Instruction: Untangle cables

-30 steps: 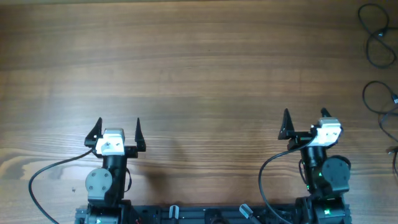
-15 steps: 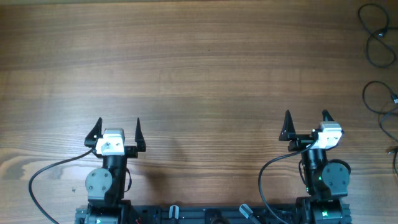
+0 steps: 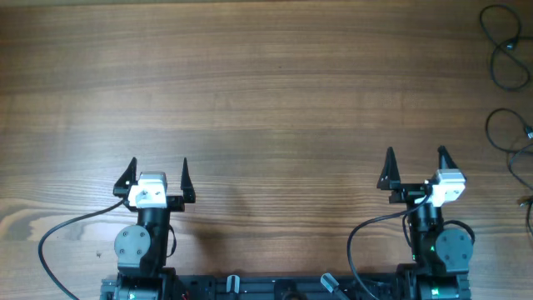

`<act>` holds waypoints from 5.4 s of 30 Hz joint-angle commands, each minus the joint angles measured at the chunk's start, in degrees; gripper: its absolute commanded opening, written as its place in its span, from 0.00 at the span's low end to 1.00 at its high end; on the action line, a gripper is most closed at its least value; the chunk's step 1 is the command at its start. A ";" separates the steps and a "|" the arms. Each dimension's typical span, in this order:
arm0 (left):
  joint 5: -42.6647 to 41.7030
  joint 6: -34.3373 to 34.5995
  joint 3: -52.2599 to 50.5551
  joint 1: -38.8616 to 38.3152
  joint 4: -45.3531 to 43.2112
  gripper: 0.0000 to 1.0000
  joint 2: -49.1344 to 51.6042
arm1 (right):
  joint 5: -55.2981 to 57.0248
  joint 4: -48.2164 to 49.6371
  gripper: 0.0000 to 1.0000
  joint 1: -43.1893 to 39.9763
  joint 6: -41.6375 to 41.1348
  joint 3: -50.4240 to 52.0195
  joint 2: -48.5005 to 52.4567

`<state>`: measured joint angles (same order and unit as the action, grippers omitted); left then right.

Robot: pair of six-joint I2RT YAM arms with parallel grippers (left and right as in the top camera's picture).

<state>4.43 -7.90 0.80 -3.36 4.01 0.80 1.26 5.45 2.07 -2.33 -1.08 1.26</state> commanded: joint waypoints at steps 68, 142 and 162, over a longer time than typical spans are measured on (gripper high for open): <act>-0.28 -0.70 -0.46 0.37 -0.17 1.00 -0.52 | -3.93 -5.35 1.00 -0.76 2.19 0.79 -1.05; -0.28 -0.70 -0.46 0.37 -0.20 1.00 -0.52 | -3.93 -5.35 1.00 -0.76 2.16 0.79 -1.05; -0.28 -0.70 -0.46 0.37 -0.20 1.00 -0.52 | -3.93 -5.35 1.00 -0.76 2.16 0.79 -1.05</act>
<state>4.43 -7.90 0.80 -3.36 4.01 0.80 -1.52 -0.01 1.54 -0.73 -0.82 1.10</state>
